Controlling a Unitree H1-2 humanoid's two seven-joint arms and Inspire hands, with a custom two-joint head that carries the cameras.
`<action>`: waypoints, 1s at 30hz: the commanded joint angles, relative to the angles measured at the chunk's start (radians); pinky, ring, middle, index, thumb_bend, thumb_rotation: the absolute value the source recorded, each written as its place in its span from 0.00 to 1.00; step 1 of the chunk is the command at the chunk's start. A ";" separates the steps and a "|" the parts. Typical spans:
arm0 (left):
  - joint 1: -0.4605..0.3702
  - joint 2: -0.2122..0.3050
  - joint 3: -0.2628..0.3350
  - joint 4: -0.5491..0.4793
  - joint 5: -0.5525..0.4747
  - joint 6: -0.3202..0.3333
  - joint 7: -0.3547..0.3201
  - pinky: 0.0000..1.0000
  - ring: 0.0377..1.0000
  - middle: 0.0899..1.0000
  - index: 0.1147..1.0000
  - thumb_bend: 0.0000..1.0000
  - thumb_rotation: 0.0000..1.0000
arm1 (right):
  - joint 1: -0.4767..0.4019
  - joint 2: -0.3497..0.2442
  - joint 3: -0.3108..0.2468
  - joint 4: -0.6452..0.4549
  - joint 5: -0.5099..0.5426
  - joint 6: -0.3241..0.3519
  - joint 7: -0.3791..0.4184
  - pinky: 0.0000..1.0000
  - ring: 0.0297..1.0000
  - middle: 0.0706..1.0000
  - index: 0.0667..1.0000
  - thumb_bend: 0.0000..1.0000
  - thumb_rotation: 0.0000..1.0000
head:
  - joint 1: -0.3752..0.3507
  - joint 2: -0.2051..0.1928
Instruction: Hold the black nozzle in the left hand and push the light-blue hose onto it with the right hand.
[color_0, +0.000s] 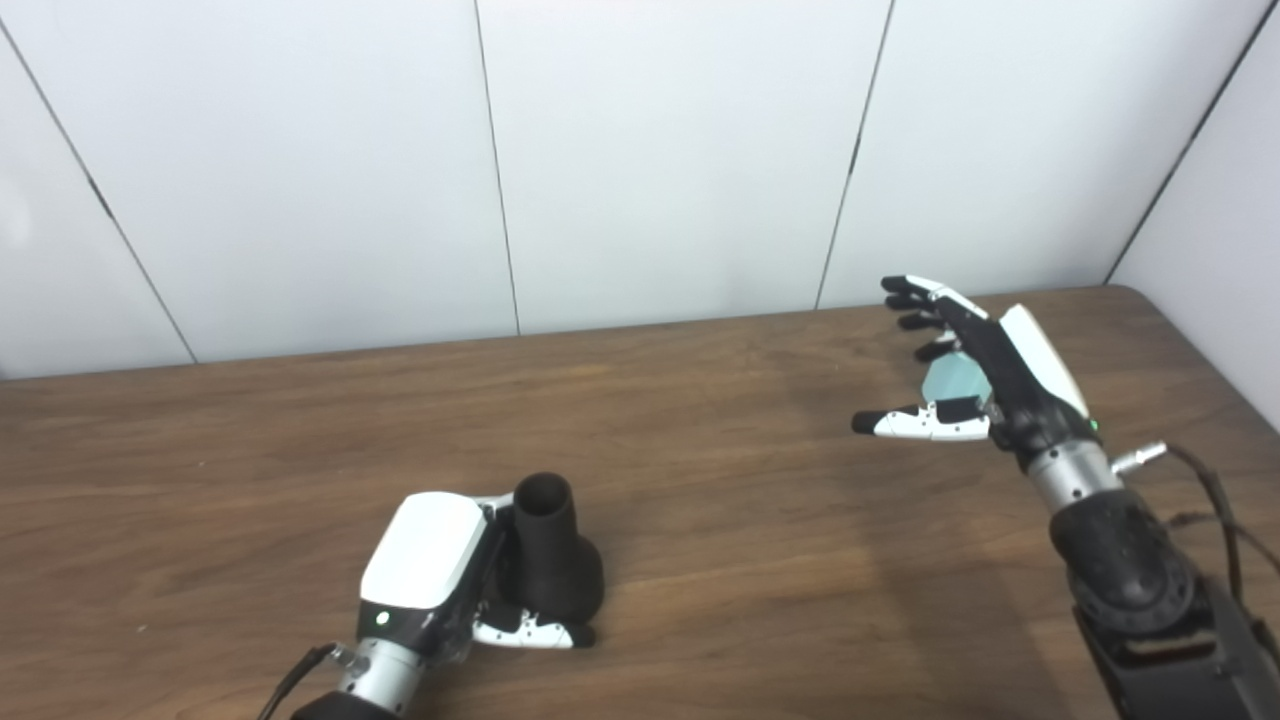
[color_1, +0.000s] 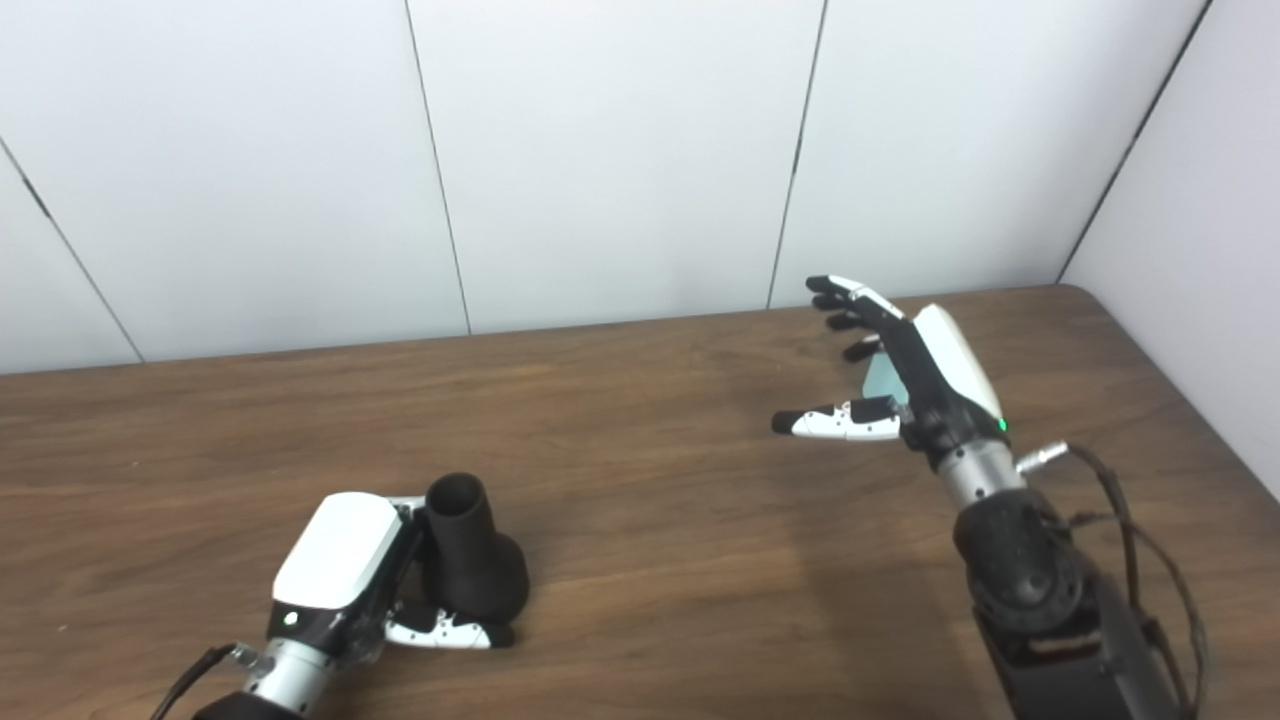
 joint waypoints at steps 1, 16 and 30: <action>0.013 0.022 -0.004 0.032 -0.006 -0.007 -0.040 0.35 0.40 0.36 0.46 0.52 0.00 | -0.050 -0.061 0.008 0.001 -0.073 -0.019 0.011 0.73 0.79 0.81 0.82 0.73 0.21 | -0.001 0.000; 0.031 0.038 0.019 0.012 -0.028 -0.021 -0.056 0.36 0.42 0.36 0.47 0.52 0.00 | -0.234 -0.256 0.128 0.251 -0.304 0.047 0.209 0.96 0.98 0.91 0.84 0.95 0.23 | -0.049 0.001; 0.041 0.053 0.036 -0.014 -0.035 -0.027 -0.085 0.32 0.37 0.34 0.46 0.52 0.00 | -0.335 -0.226 0.153 0.473 -0.279 0.041 0.198 0.82 0.92 0.89 0.84 0.99 0.28 | -0.074 0.008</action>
